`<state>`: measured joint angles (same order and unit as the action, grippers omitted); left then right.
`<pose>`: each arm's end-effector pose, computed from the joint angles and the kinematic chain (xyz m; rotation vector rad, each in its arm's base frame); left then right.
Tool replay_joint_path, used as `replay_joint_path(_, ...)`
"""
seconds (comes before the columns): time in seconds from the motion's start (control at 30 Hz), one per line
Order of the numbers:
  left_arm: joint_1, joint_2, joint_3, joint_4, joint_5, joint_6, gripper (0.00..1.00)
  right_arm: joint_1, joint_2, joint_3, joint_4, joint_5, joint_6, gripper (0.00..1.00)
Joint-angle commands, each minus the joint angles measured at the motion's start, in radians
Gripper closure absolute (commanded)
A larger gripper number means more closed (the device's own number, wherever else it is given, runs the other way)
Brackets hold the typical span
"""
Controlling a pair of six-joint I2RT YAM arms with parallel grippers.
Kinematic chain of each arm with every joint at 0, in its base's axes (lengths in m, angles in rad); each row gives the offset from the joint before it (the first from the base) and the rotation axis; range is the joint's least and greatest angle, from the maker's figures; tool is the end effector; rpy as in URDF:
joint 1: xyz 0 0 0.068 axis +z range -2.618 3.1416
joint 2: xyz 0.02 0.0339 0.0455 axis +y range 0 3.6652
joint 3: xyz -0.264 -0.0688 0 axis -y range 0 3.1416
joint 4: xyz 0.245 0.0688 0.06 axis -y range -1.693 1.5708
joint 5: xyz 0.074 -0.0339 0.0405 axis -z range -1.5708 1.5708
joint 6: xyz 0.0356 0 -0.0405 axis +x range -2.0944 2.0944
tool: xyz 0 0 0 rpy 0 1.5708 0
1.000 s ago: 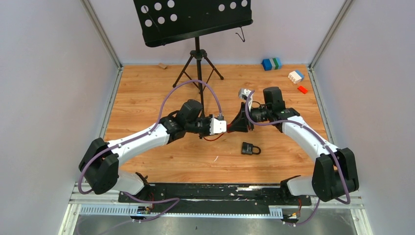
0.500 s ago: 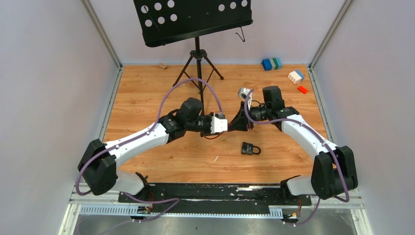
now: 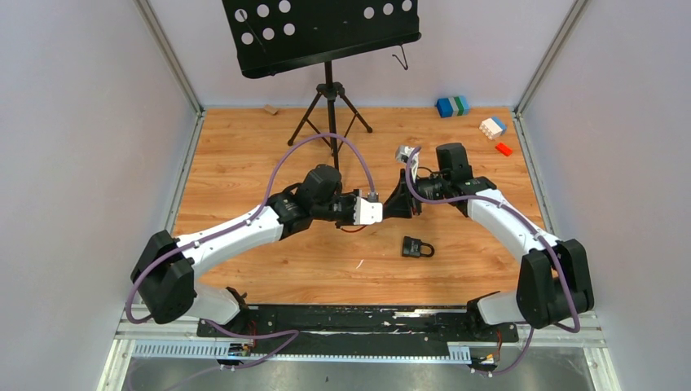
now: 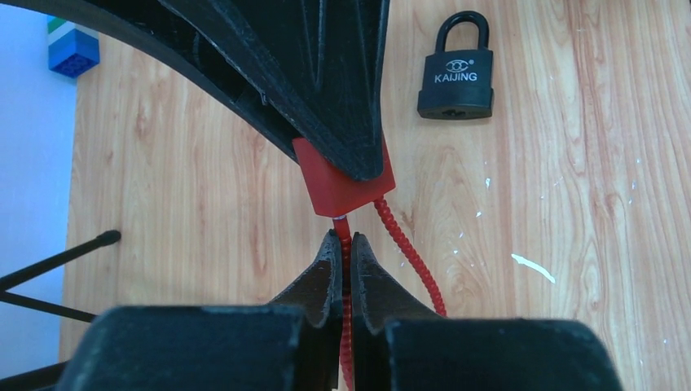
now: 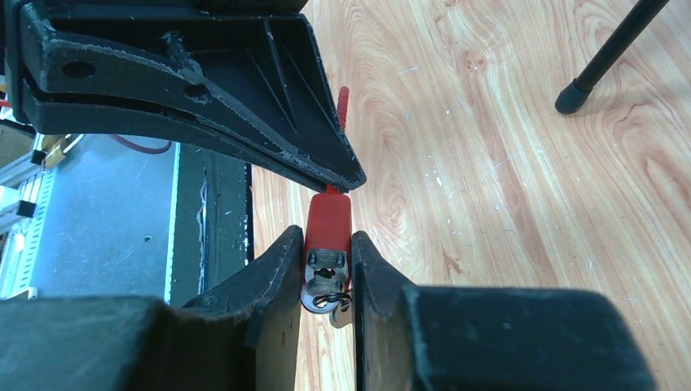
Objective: Unlock with the key
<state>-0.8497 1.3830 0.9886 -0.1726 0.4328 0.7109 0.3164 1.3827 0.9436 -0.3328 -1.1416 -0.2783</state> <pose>0.1932 -0.2424 0.2770 1.6666 1.3215 -0.5435 0.2575 0.1184 0.2610 -1.1263 1.7883 1.3259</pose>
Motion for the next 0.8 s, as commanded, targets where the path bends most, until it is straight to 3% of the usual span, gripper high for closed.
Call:
replay_joint_path(0.0,-0.019,0.018,0.006,0.041,0.027,-0.018,1.00,-0.002,-0.013,0.030,0.111,-0.055,0.071,1.00)
replay_joint_path(0.3,-0.028,0.016,-0.097,0.244,0.013,-0.169,1.00,-0.006,-0.091,-0.051,0.288,0.014,0.191,1.00)
replay_joint_path(0.5,-0.020,-0.010,-0.130,0.272,-0.024,-0.179,1.00,-0.022,-0.130,-0.060,0.265,0.046,0.157,1.00)
replay_joint_path(0.77,0.072,-0.015,-0.110,0.384,0.019,-0.392,1.00,-0.019,-0.147,-0.066,0.200,0.063,0.062,1.00)
